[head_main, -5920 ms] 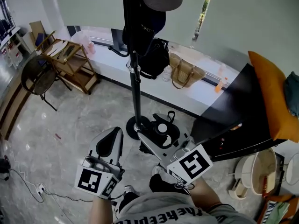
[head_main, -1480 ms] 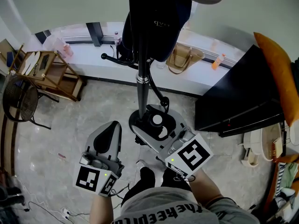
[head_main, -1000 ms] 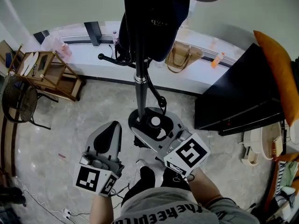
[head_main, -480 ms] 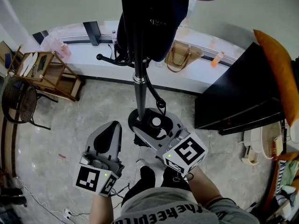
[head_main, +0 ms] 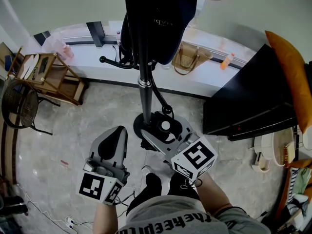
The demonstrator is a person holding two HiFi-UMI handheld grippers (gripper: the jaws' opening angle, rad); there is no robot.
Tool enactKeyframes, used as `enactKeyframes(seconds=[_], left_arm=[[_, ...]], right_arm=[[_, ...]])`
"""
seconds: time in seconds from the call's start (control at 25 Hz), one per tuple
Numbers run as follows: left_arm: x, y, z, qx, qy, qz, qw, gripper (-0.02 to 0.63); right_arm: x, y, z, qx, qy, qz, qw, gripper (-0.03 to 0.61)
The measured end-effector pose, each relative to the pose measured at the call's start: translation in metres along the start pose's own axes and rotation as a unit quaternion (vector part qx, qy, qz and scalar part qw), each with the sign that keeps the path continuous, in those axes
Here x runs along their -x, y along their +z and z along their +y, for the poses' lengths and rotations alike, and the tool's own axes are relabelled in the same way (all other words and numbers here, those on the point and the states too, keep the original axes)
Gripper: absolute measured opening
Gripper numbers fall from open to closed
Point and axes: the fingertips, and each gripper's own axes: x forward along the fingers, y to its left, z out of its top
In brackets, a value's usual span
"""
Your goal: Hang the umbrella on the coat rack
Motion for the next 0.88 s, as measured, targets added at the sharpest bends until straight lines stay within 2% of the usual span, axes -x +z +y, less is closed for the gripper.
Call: enactKeyframes(seconds=[0.88], left_arm=[[-0.008, 0.002, 0.005, 0.003, 0.026, 0.000, 0.9997, 0.015]], right_arm=[[-0.006, -0.005, -0.030, -0.009, -0.006, 0.014, 1.000, 0.247]])
